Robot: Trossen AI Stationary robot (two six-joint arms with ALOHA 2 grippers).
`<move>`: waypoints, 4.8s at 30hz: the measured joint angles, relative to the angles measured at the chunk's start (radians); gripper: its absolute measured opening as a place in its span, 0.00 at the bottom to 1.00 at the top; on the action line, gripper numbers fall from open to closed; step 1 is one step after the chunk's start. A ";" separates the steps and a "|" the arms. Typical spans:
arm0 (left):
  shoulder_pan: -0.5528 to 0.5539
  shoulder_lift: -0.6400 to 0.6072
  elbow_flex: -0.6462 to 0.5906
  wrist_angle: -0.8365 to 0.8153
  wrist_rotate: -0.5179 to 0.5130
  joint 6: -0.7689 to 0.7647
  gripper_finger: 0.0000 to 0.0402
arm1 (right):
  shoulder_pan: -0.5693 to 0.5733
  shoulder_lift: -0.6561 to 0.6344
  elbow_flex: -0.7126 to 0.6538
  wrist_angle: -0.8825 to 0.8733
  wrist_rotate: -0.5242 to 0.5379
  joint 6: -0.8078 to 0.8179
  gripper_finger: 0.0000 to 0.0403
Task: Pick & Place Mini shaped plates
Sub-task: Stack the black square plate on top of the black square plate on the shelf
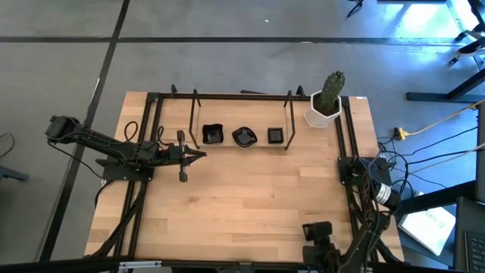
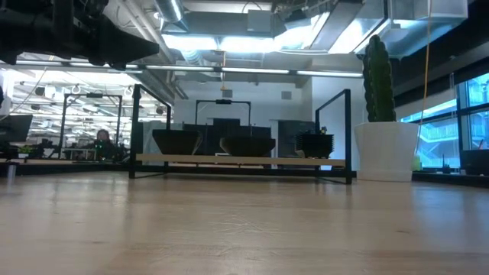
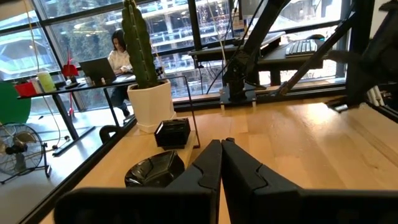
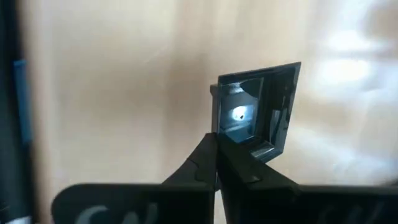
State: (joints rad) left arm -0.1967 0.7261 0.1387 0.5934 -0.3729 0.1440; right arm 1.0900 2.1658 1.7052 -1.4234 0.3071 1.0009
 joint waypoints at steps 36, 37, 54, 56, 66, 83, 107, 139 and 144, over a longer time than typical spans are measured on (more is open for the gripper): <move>0.000 0.000 0.001 -0.028 0.000 0.019 0.02 | -1.075 -0.466 -0.205 0.209 0.162 -1.035 0.01; 0.000 0.000 0.001 -0.028 0.000 0.019 0.02 | -1.090 -0.465 -0.213 0.221 0.154 -1.034 0.01; 0.000 0.000 0.001 -0.028 0.000 0.019 0.02 | -1.146 -0.465 -0.339 0.367 0.126 -1.110 0.01; 0.000 0.000 0.001 -0.028 0.000 0.019 0.01 | -1.154 -0.465 -0.340 0.372 0.127 -1.105 0.01; 0.000 0.000 0.001 -0.028 0.000 0.019 0.02 | -1.177 -0.465 -0.340 0.379 0.153 -1.114 0.01; 0.000 0.000 0.000 -0.029 0.000 0.019 0.02 | -1.197 -0.465 -0.339 0.384 0.169 -1.112 0.01; 0.000 0.000 0.000 -0.029 0.000 0.019 0.02 | -1.197 -0.464 -0.339 0.352 0.108 -1.113 0.01; 0.000 0.000 0.000 -0.029 0.000 0.034 0.01 | -1.210 -0.464 -0.339 0.357 0.075 -1.107 0.25; 0.000 0.000 0.000 -0.029 0.000 0.034 0.01 | -1.210 -0.464 -0.339 0.356 0.075 -1.099 0.25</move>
State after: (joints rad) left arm -0.1966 0.7262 0.1390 0.5640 -0.3733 0.1783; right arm -0.1204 1.7016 1.3666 -1.0673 0.3817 -0.0985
